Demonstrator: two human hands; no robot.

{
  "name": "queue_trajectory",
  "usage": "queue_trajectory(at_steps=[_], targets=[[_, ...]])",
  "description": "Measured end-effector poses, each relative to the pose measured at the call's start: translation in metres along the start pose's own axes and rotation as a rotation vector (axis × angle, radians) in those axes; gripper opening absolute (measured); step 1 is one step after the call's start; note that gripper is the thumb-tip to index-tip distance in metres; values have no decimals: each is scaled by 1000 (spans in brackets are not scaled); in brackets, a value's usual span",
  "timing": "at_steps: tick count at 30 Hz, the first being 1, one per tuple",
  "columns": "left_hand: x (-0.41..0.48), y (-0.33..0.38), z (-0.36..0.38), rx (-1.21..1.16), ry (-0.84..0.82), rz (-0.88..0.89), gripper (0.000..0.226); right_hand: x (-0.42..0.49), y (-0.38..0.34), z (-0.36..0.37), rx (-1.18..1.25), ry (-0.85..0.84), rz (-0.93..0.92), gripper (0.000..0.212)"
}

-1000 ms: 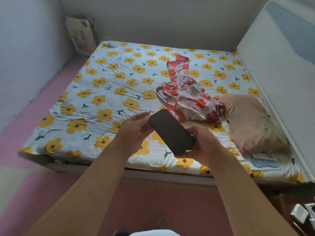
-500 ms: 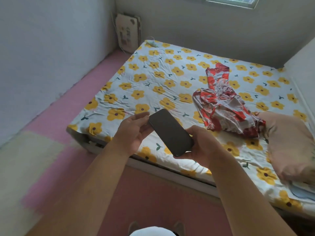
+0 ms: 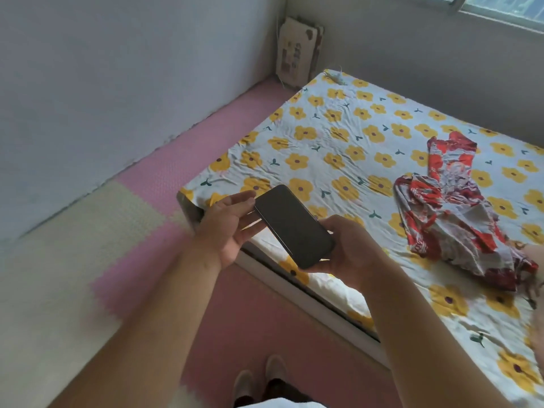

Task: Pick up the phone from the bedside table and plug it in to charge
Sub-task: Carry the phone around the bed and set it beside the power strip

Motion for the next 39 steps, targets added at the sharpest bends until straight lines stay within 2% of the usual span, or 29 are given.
queue_trajectory(at_steps=[5,11,15,20,23,26,30,35,39], targets=[[-4,10,-19,-24,103,52,15,17,-6,20,-30,-82,38,38],[-13,26,-37,-51,200,132,16,32,-16,45,-86,-197,77,46],[-25,34,-56,-73,273,188,17,39,-17,68,-105,-296,102,29],[-48,43,-84,-106,352,241,17,42,-7,101,-171,-374,146,28],[-60,49,-107,-122,400,257,17,45,2,126,-193,-407,151,8],[-70,58,-135,-142,443,265,16,49,13,155,-209,-429,147,3],[-84,77,-185,-165,481,284,16,54,37,208,-264,-437,154,36],[-103,106,-252,-192,497,300,16,57,67,279,-288,-443,141,28],[-117,137,-301,-190,504,315,16,54,89,333,-279,-456,132,39]])
Point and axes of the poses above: each hand's wrist, its own x-axis towards the middle knuckle, its own z-axis out of the palm, y = z × x, the point moved 4 cm from there along x, towards the middle knuckle, and after that the axes turned 6 degrees about x, right-handed, at the moved point
